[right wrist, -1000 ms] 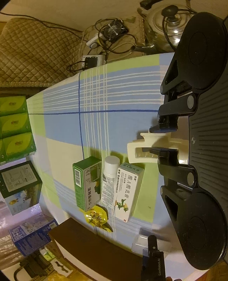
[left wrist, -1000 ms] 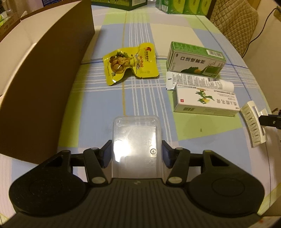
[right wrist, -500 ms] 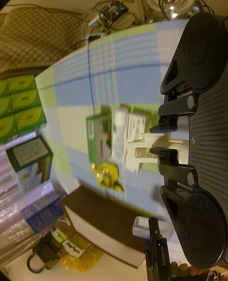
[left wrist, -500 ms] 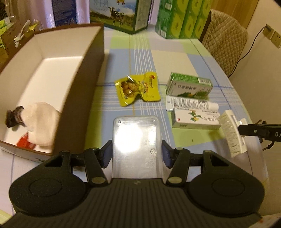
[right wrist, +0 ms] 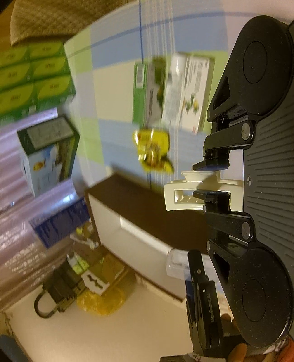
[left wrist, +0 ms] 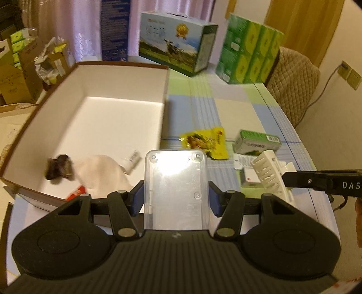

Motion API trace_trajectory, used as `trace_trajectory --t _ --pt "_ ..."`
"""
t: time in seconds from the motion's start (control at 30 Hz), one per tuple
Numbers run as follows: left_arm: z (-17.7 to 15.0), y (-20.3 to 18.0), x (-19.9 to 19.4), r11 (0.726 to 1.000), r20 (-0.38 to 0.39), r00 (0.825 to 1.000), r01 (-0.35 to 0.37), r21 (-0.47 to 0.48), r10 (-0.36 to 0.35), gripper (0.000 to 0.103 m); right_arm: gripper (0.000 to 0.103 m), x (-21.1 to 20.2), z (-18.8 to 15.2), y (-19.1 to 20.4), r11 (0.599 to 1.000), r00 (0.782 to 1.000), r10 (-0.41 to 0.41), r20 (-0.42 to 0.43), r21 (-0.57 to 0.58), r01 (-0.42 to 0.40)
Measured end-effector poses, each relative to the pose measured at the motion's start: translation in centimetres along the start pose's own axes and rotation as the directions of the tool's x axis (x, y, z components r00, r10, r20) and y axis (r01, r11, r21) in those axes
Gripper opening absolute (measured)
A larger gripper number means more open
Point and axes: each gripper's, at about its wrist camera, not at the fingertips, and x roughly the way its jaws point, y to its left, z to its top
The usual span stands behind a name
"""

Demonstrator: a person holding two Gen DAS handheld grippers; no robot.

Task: Organize objects
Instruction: 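Carry the tray and white clip over the cardboard box with both tools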

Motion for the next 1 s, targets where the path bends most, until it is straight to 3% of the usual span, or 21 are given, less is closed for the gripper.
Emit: trace_trajectory --t 0.5,1.0 --pt "1.1 8.5 -2.8 0.995 0.041 0.996 -0.079 -0.058 0.081 0.052 0.013 5.8 1.8 9.4 0.988 0.992 0.126 -0.016 -0.09 -0.127" --pt "3.5 12.7 -0.7 0.994 0.037 0.994 -0.1 -0.035 0.102 0.052 0.013 11.4 4.0 13.6 0.993 0.999 0.05 0.011 -0.103 -0.049"
